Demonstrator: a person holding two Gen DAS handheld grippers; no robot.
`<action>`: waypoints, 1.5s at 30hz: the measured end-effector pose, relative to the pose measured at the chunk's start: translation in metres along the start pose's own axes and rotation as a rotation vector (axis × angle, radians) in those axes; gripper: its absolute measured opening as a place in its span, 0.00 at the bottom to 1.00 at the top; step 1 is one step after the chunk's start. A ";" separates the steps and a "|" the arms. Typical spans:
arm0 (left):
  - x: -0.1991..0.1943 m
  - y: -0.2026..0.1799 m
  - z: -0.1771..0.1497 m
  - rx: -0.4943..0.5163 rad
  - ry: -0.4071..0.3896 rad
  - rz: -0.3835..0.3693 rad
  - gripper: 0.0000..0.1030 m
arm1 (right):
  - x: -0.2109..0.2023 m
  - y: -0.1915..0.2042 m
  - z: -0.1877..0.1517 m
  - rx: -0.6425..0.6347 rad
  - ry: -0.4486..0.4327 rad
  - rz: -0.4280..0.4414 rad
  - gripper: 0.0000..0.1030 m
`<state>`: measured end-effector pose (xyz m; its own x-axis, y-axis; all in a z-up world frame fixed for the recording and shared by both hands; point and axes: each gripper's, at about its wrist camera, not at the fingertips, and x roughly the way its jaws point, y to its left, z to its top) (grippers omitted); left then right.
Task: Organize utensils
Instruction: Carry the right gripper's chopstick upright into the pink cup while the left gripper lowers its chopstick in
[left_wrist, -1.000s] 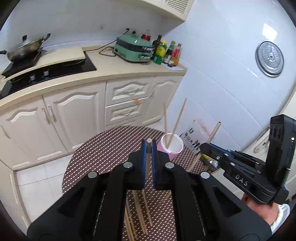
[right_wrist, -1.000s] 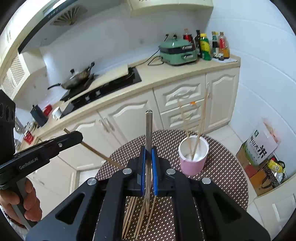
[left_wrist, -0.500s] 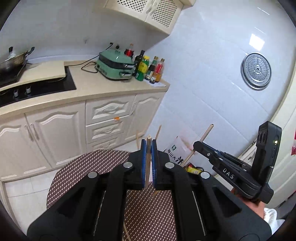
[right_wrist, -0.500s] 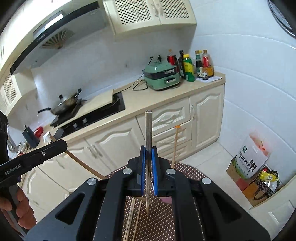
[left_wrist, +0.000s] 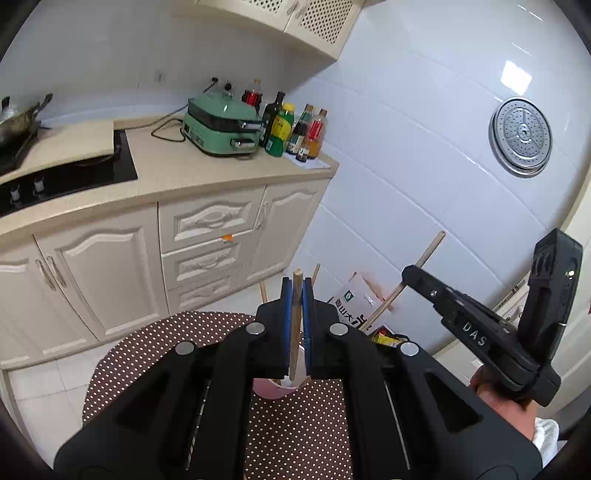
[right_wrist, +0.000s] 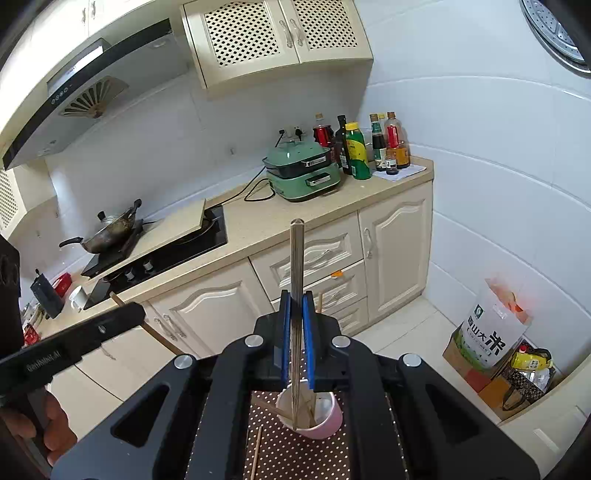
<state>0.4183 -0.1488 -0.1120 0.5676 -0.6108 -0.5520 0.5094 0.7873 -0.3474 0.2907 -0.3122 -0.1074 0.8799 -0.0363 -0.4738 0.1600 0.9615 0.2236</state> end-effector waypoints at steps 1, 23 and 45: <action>0.003 0.000 -0.002 -0.001 0.005 0.003 0.05 | 0.002 -0.001 0.000 -0.001 0.001 -0.003 0.05; 0.036 0.007 -0.049 0.013 0.126 0.061 0.05 | 0.024 -0.019 -0.048 0.028 0.115 -0.031 0.05; 0.046 0.007 -0.076 0.017 0.221 0.075 0.06 | 0.036 -0.018 -0.091 0.059 0.228 -0.033 0.05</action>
<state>0.3991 -0.1653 -0.1974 0.4495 -0.5162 -0.7291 0.4832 0.8269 -0.2875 0.2788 -0.3061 -0.2063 0.7512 0.0016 -0.6601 0.2188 0.9428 0.2513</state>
